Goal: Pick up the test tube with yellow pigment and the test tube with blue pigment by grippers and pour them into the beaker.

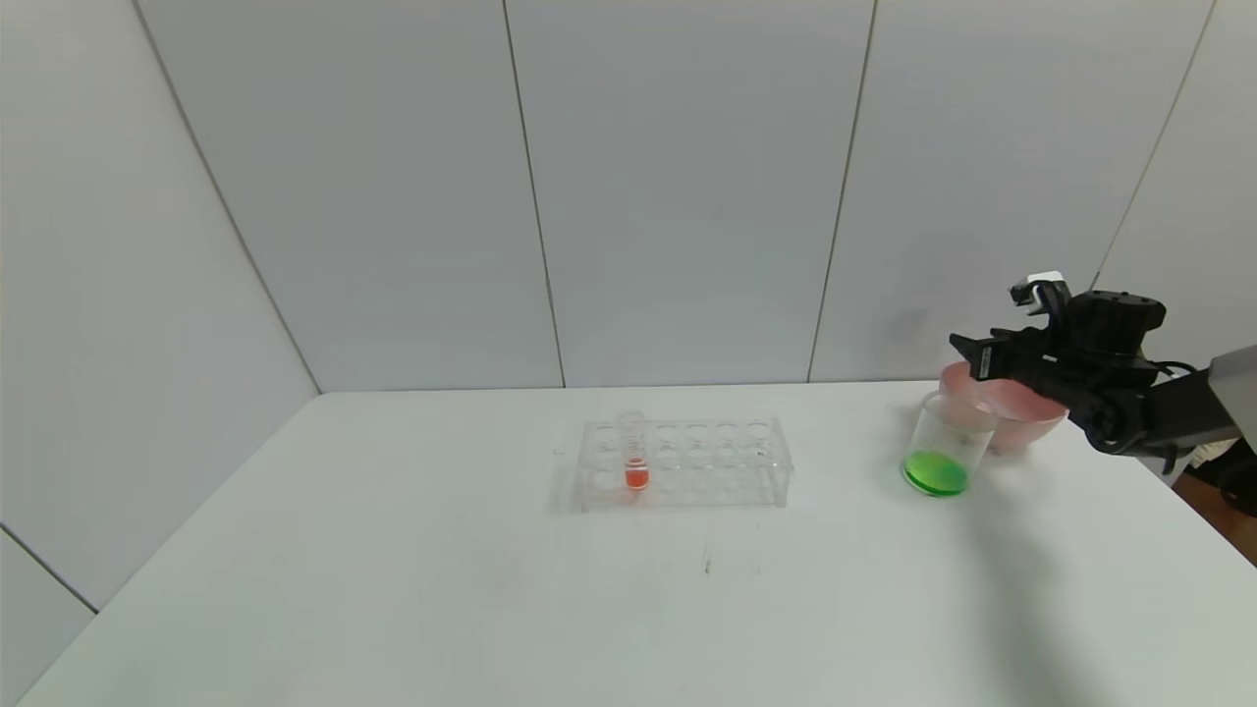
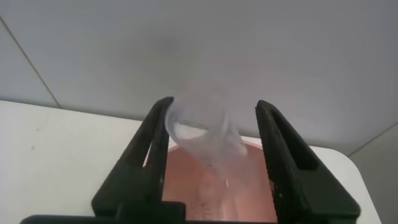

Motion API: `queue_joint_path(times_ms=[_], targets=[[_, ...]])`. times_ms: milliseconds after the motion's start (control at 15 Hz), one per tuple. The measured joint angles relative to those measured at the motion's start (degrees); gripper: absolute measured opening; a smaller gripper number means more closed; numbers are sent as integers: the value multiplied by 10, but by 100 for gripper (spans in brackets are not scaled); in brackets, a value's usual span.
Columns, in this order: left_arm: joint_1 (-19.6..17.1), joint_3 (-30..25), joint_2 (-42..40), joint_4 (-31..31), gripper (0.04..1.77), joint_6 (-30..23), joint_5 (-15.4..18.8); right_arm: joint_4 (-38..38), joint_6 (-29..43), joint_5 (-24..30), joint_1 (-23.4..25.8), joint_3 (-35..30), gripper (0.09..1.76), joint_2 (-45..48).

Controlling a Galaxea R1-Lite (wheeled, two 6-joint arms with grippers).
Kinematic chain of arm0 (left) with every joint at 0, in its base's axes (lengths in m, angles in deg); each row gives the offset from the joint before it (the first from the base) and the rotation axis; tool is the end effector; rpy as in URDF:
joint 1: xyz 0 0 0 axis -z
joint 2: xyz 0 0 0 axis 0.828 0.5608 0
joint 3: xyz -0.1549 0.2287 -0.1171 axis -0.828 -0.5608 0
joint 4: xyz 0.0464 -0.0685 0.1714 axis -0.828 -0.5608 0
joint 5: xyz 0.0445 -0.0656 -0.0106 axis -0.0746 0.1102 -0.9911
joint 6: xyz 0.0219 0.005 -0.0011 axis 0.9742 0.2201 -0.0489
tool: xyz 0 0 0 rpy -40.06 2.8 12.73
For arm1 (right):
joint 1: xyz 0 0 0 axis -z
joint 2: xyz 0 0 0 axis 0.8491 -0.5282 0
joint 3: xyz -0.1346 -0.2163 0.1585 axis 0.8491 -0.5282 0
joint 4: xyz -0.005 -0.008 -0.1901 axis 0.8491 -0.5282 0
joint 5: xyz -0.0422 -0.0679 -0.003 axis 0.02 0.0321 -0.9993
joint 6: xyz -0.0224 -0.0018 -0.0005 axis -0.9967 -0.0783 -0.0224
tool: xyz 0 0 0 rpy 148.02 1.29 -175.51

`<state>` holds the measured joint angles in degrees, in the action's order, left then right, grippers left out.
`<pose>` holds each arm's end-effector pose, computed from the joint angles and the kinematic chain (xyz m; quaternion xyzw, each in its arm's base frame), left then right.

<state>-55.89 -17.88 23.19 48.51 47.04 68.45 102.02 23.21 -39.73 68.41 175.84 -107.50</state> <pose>-0.0226 0.0001 0.0757 -0.0012 0.0018 -0.0001 1.0000 0.4948 -0.0844 0.1031 -0.0475 0.0617 0.0350 0.9964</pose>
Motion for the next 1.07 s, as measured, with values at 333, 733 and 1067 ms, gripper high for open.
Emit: queue_joint_path(times_ms=[333, 733, 1067], targets=[[0, 0, 0, 0, 176, 0, 0, -1, 9, -1, -12, 11, 135, 10], [0, 0, 0, 0, 176, 0, 0, -7, 48, -33, -58, 5, 154, 56], [0, 0, 0, 0, 176, 0, 0, 0, 78, -40, -90, -80, 162, 140]])
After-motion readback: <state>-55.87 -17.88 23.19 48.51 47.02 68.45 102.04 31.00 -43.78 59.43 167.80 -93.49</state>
